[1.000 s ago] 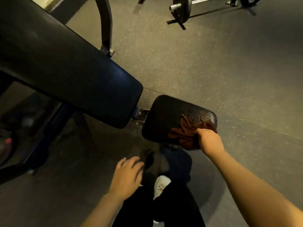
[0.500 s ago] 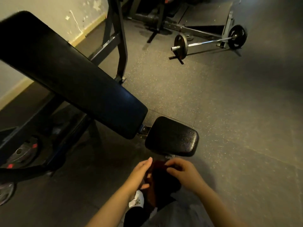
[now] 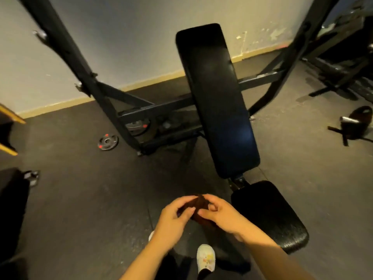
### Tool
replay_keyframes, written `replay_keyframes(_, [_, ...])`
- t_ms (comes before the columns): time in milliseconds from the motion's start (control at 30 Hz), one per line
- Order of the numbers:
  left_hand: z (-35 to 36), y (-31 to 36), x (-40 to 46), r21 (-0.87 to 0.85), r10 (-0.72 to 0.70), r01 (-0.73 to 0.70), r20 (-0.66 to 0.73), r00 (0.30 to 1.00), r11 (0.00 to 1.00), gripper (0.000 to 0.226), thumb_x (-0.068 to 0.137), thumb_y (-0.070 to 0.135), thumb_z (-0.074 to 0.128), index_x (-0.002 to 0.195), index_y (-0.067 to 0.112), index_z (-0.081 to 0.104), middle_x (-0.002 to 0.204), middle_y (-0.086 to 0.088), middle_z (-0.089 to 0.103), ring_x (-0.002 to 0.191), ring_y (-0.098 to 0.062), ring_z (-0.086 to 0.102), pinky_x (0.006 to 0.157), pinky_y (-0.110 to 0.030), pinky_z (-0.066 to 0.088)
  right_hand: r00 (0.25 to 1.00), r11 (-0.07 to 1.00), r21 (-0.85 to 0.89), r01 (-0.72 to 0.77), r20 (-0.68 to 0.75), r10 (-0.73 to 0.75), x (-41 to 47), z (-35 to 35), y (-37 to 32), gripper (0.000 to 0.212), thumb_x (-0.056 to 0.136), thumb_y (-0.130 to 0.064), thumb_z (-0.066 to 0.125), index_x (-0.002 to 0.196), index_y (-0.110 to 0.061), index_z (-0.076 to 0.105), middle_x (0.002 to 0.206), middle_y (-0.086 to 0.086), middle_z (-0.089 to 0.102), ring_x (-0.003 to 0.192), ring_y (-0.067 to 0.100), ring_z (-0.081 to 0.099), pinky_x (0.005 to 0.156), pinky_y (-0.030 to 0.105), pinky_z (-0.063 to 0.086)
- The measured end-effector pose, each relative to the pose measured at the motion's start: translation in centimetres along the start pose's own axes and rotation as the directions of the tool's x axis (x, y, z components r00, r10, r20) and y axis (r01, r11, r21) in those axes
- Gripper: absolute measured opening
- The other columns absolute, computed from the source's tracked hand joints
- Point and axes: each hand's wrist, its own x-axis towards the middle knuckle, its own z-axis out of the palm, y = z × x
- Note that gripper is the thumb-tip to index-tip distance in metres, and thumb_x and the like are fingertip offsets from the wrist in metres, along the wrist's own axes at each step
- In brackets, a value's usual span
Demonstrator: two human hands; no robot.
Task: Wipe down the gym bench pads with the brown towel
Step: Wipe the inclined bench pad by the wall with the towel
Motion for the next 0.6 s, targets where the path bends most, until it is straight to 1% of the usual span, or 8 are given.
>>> replay_keyframes(33, [-1.2, -0.1, -0.8, -0.007, -0.003, 0.002, -0.079, 0.997, 1.000, 0.036, 0.091, -0.003, 0.064, 0.104, 0.030, 0.070, 0.102, 0.015, 0.074, 0.102, -0.001, 0.066, 0.089, -0.014, 0.046, 0.998, 1.000, -0.015, 0.003, 0.055, -0.002, 0.7, 1.1, -0.5, 0.023, 0.093, -0.008, 0.064, 0.109, -0.024, 0.063, 0.097, 0.013, 0.068, 0.086, 0.020, 0.065, 0.076, 0.026, 0.052])
replay_keyframes(100, [-4.2, -0.3, -2.5, -0.030, -0.035, 0.029, -0.229, 0.973, 0.999, 0.039, 0.088, -0.004, 0.067, 0.099, 0.033, 0.073, 0.102, 0.014, 0.074, 0.099, -0.003, 0.067, 0.088, -0.017, 0.049, 0.992, 0.993, -0.115, 0.027, 0.125, -0.012, 2.4, 3.3, -1.6, 0.013, 0.092, -0.011, 0.067, 0.092, -0.024, 0.065, 0.083, 0.007, 0.064, 0.076, 0.015, 0.058, 0.068, 0.024, 0.047])
replay_keyframes(200, [-9.0, -1.0, -5.9, -0.041, -0.059, 0.046, -0.404, 0.913, 0.998, 0.031, 0.081, 0.008, 0.076, 0.091, 0.037, 0.076, 0.099, 0.011, 0.074, 0.095, -0.007, 0.068, 0.085, -0.021, 0.053, 0.983, 0.951, -0.292, 0.100, 0.179, -0.049, 5.4, 7.1, -3.8, 0.019, 0.085, -0.014, 0.075, 0.077, -0.024, 0.061, 0.068, -0.001, 0.054, 0.067, 0.014, 0.049, 0.066, 0.030, 0.039])
replay_keyframes(333, [-14.6, -2.3, -10.5, -0.032, -0.107, 0.109, -0.579, 0.808, 0.994, 0.035, 0.081, 0.004, 0.078, 0.104, 0.028, 0.067, 0.096, 0.017, 0.071, 0.092, -0.006, 0.067, 0.083, -0.020, 0.051, 0.946, 0.890, -0.379, 0.253, 0.290, -0.146, 8.4, 13.8, -8.0, 0.022, 0.079, -0.014, 0.079, 0.075, -0.024, 0.059, 0.068, -0.006, 0.057, 0.067, 0.009, 0.053, 0.069, 0.031, 0.042])
replay_keyframes(467, [-19.5, -5.3, -14.6, -0.091, -0.241, 0.242, -0.660, 0.711, 0.966, 0.048, 0.084, 0.017, 0.079, 0.118, 0.044, 0.059, 0.100, 0.015, 0.070, 0.095, -0.003, 0.066, 0.087, -0.022, 0.052, 0.891, 0.817, -0.432, 0.382, 0.407, -0.201, 9.5, 21.8, -11.5, 0.015, 0.083, -0.014, 0.075, 0.082, -0.020, 0.062, 0.073, -0.004, 0.061, 0.071, 0.007, 0.058, 0.070, 0.028, 0.046])
replay_keyframes(533, [-21.8, -6.4, -16.2, -0.086, -0.241, 0.255, -0.697, 0.675, 0.963, 0.045, 0.084, 0.015, 0.078, 0.108, 0.051, 0.065, 0.100, 0.025, 0.070, 0.097, 0.007, 0.063, 0.088, -0.015, 0.049, 0.859, 0.773, -0.463, 0.434, 0.473, -0.198, 10.1, 25.1, -13.0, 0.017, 0.085, -0.015, 0.074, 0.081, -0.023, 0.059, 0.076, -0.005, 0.060, 0.071, 0.004, 0.057, 0.068, 0.020, 0.045])
replay_keyframes(567, [-23.2, -6.9, -16.7, -0.081, -0.239, 0.263, -0.724, 0.647, 0.961, 0.041, 0.084, 0.013, 0.077, 0.100, 0.050, 0.069, 0.098, 0.025, 0.069, 0.095, 0.010, 0.061, 0.085, -0.010, 0.046, 0.842, 0.745, -0.477, 0.466, 0.498, -0.208, 10.6, 26.6, -14.0, 0.020, 0.086, -0.016, 0.073, 0.080, -0.026, 0.057, 0.077, -0.006, 0.058, 0.071, 0.002, 0.056, 0.066, 0.017, 0.043])
replay_keyframes(600, [-24.7, -7.1, -17.2, -0.092, -0.244, 0.270, -0.755, 0.608, 0.958, 0.035, 0.085, 0.010, 0.075, 0.090, 0.045, 0.071, 0.095, 0.016, 0.069, 0.092, 0.011, 0.059, 0.081, -0.008, 0.043, 0.830, 0.713, -0.493, 0.498, 0.510, -0.227, 11.3, 28.1, -15.1, 0.022, 0.086, -0.018, 0.073, 0.079, -0.028, 0.055, 0.079, -0.006, 0.057, 0.071, 0.002, 0.055, 0.065, 0.017, 0.042])
